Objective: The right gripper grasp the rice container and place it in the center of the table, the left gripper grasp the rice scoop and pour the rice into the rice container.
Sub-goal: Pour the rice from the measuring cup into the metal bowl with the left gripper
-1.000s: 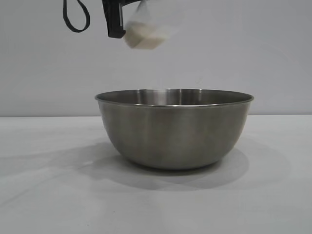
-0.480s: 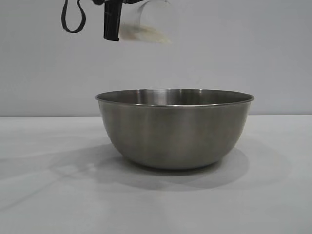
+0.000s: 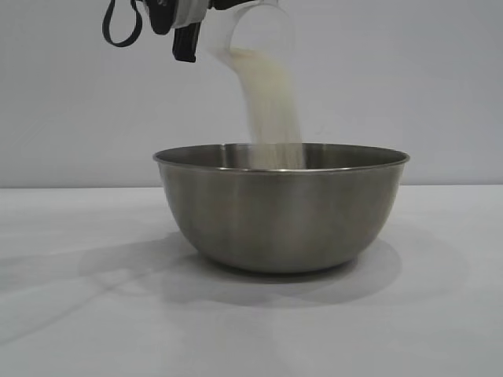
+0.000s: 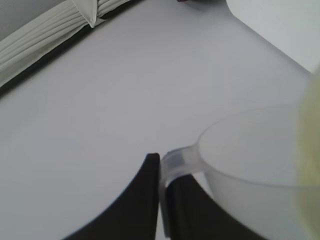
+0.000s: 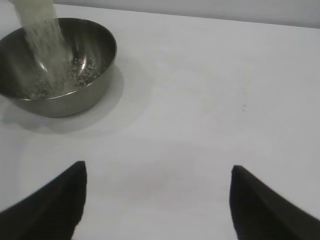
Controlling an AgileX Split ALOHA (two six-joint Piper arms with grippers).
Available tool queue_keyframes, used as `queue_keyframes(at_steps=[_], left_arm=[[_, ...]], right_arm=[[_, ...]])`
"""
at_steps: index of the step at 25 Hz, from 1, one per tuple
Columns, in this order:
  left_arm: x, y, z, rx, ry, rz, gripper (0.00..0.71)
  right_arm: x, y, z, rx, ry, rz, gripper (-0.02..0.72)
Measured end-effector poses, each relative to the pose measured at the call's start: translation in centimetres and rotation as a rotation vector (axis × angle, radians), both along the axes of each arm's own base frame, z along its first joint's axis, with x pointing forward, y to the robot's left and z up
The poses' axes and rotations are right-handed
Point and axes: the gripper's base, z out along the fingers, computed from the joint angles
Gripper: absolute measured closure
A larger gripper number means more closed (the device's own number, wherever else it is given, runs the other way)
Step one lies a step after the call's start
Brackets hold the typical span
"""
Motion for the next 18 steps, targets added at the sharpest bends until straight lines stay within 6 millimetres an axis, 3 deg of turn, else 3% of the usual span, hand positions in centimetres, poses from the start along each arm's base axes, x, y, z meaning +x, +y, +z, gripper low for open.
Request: queue_keyframes(at_steps=[18], left_arm=[[-0.27,-0.22,-0.04,0.164,-0.359,-0.029,0.71]], right_arm=[[0.0,0.0,0.0,0.0,0.0,0.0,0.164]])
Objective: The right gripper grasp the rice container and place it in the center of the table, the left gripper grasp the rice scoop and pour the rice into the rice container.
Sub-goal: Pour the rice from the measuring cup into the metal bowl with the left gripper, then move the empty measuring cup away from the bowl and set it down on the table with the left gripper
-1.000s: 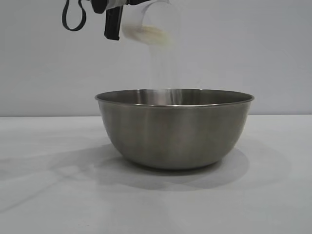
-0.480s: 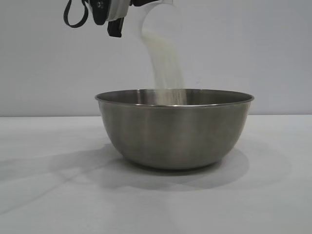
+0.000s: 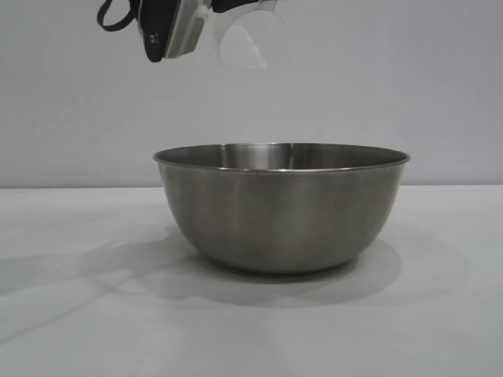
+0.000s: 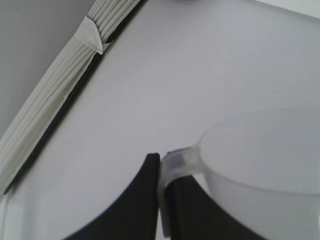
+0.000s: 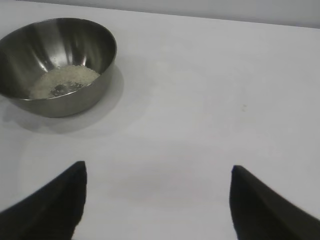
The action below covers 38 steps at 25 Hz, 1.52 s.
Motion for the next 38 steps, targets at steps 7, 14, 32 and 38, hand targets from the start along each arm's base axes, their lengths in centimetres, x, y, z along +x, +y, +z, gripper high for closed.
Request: queue_keyframes(at_steps=[7,14,32,38], left_arm=[[-0.4,-0.4,0.2,-0.038,0.035,-0.028,0.71],[-0.2,-0.3,0.3,-0.201,0.371,-0.013,0.71],[3.5,3.7,1.5,-1.349,1.305,0.235,0.71],[2.8,5.8,-1.4,-1.675,1.499,0.326,0.71]], right_arm=[[0.0,0.0,0.0,0.0,0.0,0.0,0.164],[0.0,0.0,0.0,0.0,0.0,0.0,0.164],[0.0,0.0,0.0,0.0,0.0,0.0,0.164],[0.0,0.0,0.0,0.0,0.0,0.0,0.164]])
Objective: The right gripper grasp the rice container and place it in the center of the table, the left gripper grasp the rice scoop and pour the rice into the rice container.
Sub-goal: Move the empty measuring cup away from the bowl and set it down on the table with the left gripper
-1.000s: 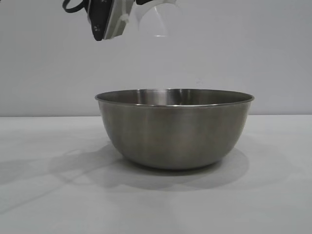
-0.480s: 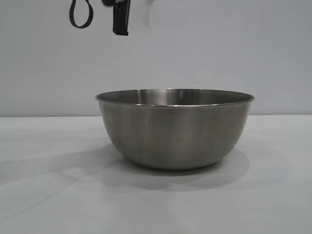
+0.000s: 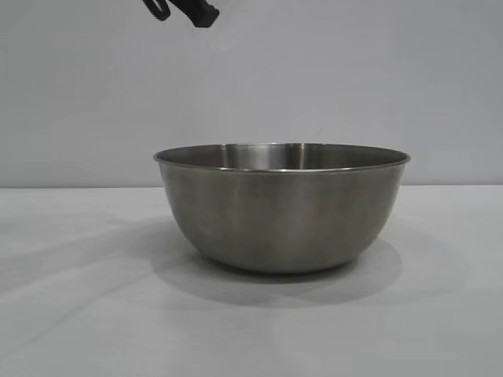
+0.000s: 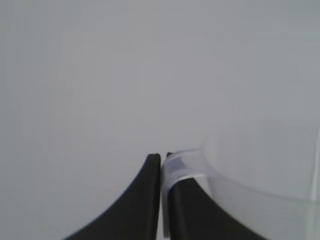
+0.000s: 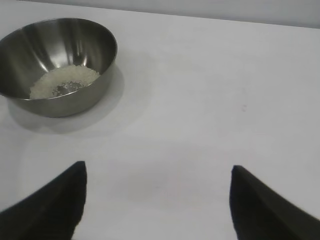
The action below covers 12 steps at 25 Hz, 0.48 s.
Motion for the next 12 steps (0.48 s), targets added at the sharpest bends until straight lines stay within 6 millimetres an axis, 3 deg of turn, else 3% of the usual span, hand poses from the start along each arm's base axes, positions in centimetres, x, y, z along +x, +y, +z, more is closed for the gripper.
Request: queue_keyframes(at_steps=[7,12], left_arm=[[-3.2,2.9,-4.0,-0.242,0.153,0.125,0.71],[-5.1,4.1,-6.8,-0.307,0.273,0.169,0.71]], right_arm=[[0.0,0.0,0.0,0.0,0.0,0.0,0.164],[0.0,0.0,0.0,0.0,0.0,0.0,0.164]])
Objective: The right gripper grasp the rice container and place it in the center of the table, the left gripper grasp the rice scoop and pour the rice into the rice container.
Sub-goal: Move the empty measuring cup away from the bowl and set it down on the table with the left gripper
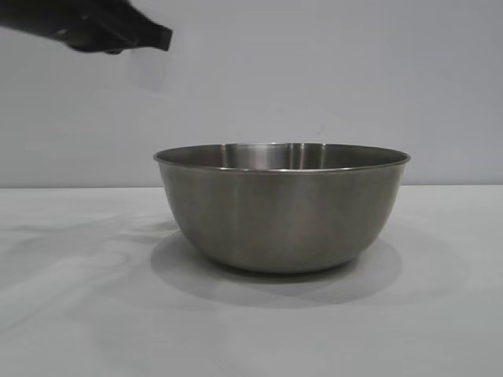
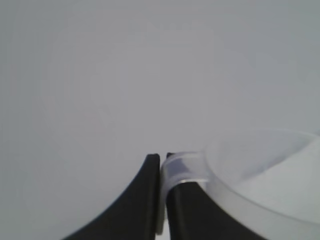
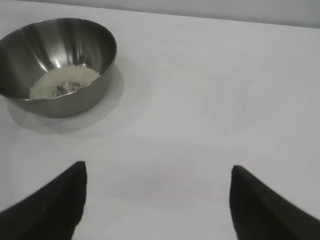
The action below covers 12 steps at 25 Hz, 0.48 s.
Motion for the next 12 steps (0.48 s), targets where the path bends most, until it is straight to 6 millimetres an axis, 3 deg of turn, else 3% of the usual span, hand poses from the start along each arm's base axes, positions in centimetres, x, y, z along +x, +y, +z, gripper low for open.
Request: queue_keyframes(at_steps=[6,12], left_arm=[[-0.3,0.3,-3.2,0.015,0.104,0.026,0.71],[-0.3,0.9,-4.5,0.011,0.147,0.089,0.71]], right_arm=[[0.0,0.0,0.0,0.0,0.0,0.0,0.164],[0.0,0.0,0.0,0.0,0.0,0.0,0.164]])
